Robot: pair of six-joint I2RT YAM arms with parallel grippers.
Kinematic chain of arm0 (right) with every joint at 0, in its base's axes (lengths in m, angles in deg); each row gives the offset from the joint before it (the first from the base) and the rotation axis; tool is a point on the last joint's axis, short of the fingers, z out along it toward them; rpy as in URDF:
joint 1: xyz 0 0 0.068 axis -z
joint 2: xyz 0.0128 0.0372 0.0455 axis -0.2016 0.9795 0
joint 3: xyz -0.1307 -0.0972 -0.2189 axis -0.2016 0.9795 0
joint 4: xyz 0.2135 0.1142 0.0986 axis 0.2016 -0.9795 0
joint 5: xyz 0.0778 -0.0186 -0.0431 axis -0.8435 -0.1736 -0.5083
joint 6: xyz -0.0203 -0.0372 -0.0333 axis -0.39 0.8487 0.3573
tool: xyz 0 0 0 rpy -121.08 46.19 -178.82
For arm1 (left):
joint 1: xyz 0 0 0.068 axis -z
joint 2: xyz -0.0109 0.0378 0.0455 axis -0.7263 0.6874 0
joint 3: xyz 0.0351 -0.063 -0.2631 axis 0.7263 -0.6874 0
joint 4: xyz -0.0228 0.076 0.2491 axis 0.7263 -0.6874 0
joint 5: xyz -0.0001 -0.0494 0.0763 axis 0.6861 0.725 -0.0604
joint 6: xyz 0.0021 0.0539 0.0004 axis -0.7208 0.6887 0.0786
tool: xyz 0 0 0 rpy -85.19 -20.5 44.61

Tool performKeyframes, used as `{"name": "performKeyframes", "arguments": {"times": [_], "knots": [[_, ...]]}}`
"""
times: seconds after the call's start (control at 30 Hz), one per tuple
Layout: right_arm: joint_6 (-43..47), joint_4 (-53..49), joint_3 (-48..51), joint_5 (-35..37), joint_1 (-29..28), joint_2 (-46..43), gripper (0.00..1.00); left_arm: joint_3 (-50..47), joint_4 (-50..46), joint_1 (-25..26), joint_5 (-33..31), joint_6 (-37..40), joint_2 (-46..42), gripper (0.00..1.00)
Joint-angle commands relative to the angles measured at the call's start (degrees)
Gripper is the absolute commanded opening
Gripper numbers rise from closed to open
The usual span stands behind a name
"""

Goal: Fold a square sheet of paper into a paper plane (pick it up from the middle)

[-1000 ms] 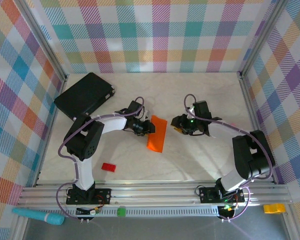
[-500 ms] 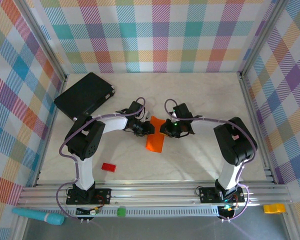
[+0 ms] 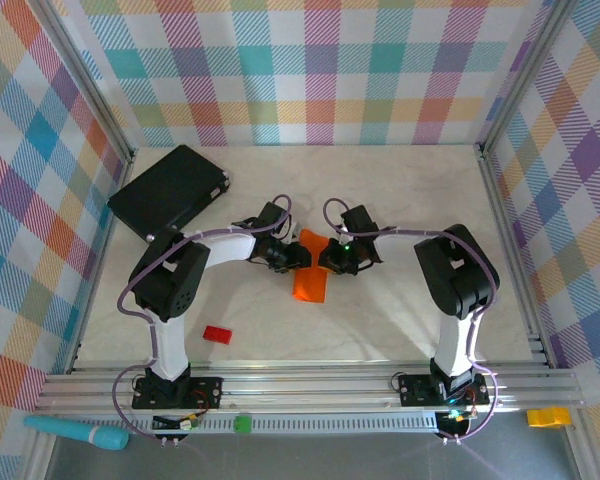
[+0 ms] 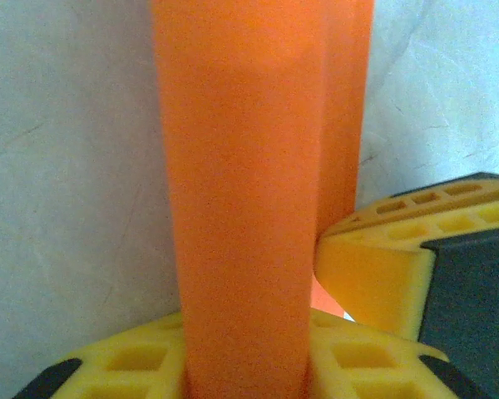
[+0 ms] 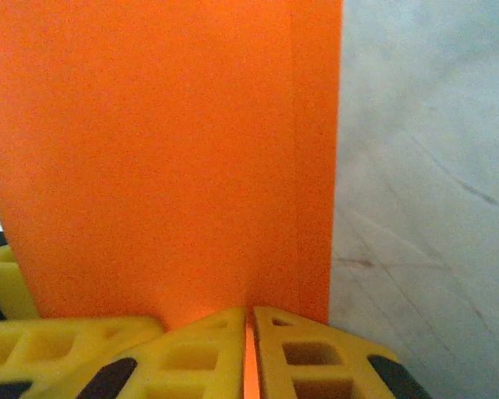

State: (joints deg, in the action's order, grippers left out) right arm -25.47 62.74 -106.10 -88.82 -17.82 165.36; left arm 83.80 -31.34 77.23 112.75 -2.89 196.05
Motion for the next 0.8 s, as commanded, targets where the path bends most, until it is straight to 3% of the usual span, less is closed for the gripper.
{"name": "performKeyframes", "arguments": {"times": [0.0, 0.17, 0.4, 0.6, 0.77], "knots": [[6.1, -8.0, -2.4, 4.2, -0.1, 3.4, 0.12, -1.6, -1.8, -1.2, -5.7, -2.6, -4.1, 0.39], [8.6, -9.9, -4.2, 4.0, -0.1, 3.6, 0.12, -3.0, -1.4, -2.0, -8.7, -3.8, -6.2, 0.51], [6.2, -9.1, -3.7, 3.8, -0.1, 4.1, 0.12, -3.9, 0.3, -1.8, -3.8, -4.3, -3.9, 0.54], [4.0, -8.2, -3.4, 3.6, -0.1, 4.1, 0.12, -4.7, 0.9, -1.0, -2.3, -4.3, -3.0, 0.54], [2.8, -7.3, -3.1, 3.3, -0.1, 3.9, 0.12, -4.7, -1.3, -0.4, -3.7, -2.8, -1.2, 0.45]]}}
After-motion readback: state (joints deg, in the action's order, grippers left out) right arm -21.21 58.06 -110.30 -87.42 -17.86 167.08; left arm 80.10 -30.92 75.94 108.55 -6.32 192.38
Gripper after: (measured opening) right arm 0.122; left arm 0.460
